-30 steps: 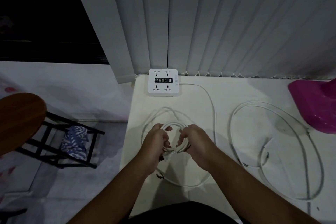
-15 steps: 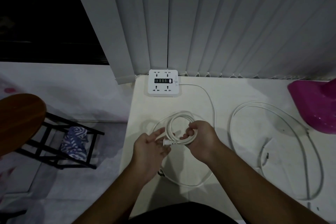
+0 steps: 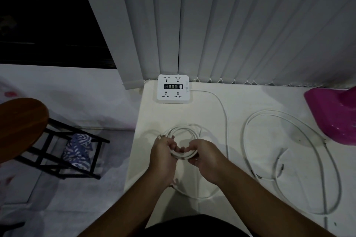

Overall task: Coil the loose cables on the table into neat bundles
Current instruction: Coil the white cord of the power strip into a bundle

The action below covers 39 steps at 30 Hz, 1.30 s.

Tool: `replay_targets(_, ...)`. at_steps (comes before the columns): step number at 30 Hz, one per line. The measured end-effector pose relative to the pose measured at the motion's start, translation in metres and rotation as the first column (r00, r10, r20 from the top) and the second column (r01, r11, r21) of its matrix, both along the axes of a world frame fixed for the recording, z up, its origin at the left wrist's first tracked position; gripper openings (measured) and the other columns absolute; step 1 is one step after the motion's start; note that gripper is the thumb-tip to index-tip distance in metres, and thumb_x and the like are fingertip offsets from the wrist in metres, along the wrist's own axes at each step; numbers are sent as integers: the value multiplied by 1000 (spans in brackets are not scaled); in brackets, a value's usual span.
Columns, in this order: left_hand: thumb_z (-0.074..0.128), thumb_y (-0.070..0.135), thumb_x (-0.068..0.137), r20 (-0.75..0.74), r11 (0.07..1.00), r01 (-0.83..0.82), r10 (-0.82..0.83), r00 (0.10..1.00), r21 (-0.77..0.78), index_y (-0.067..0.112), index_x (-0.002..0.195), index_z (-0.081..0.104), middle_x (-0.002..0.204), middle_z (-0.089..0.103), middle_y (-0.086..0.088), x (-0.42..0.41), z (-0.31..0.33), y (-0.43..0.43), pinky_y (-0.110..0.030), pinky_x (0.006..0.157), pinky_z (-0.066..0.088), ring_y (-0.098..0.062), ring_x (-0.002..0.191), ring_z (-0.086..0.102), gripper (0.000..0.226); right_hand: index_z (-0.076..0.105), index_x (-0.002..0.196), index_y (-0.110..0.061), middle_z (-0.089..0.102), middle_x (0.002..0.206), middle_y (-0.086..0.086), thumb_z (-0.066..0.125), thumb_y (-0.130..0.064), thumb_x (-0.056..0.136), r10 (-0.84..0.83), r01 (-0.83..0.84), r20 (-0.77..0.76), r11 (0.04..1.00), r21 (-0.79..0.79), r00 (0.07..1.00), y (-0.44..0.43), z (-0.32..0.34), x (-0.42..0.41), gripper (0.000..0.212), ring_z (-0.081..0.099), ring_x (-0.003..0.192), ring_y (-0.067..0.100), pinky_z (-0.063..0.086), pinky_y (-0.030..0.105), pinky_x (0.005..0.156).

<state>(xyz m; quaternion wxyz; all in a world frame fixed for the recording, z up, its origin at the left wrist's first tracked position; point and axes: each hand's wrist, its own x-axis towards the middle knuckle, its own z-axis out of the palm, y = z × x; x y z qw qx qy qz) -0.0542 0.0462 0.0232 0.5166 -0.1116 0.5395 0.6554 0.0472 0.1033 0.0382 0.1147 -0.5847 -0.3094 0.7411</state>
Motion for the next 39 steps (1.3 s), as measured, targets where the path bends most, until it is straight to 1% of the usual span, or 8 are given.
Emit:
replay_targets(5,37,-3,86,-281,976,172,-204,938,-133,4,85,54,57,42,-2,-14,3,4,-30,54,38,-16,50,39,18,56,81,-6,52,74,12,57,3,82,8,9,-120,989,146,993,9,8,-1,9,54,67,21,49,39,76)
replay_targets(11,43,-2,83,-372,900,368,-433,821,-236,7,80,57,48,48,0,-18,16,12,-34,59,40,-20,50,44,17,59,90,-7,51,75,9,51,-1,88,20,-12,-50,989,149,999,12,17,-1,10,51,65,20,54,38,69)
replay_targets(16,60,-1,85,-209,921,390,-381,901,7,5,112,62,83,68,-13,-23,22,8,-33,71,49,-23,78,65,28,63,91,-4,41,65,5,43,0,90,-148,149,-32,988,34,988,11,20,-3,21,39,58,19,48,38,72)
replay_targets(20,61,6,87,-14,918,372,-373,928,136,8,95,60,77,58,-7,-17,14,-7,-31,70,48,-15,68,59,8,53,81,-6,33,56,4,41,2,90,-239,232,-109,970,-67,965,11,20,0,17,34,54,20,42,35,65)
replay_targets(23,53,-1,85,-22,944,305,-305,952,125,1,109,59,82,55,-14,-12,7,-11,-36,74,50,-19,67,58,25,51,80,-6,36,59,5,41,2,88,-162,160,-55,986,-42,985,7,16,2,16,35,54,19,35,32,61)
replay_targets(27,43,1,85,-241,960,267,-279,930,-84,10,105,59,65,53,-6,-15,7,-2,-30,53,44,-16,48,46,27,56,78,-2,52,70,14,46,6,83,69,-74,123,997,31,990,2,12,1,14,49,61,26,44,35,67)
replay_targets(32,40,13,86,-360,938,274,-337,870,-214,16,90,53,57,45,0,-18,4,5,-23,42,29,-11,41,32,14,56,122,-12,64,95,20,55,1,81,132,-120,-55,975,185,990,3,13,2,43,60,83,27,48,41,75)
replay_targets(39,46,30,87,-346,908,382,-418,840,-170,17,107,54,95,63,-14,-25,11,7,-35,59,52,-24,78,62,25,64,114,-25,68,102,-3,52,-35,103,303,-334,141,832,442,942,10,11,6,19,63,77,10,53,19,60)
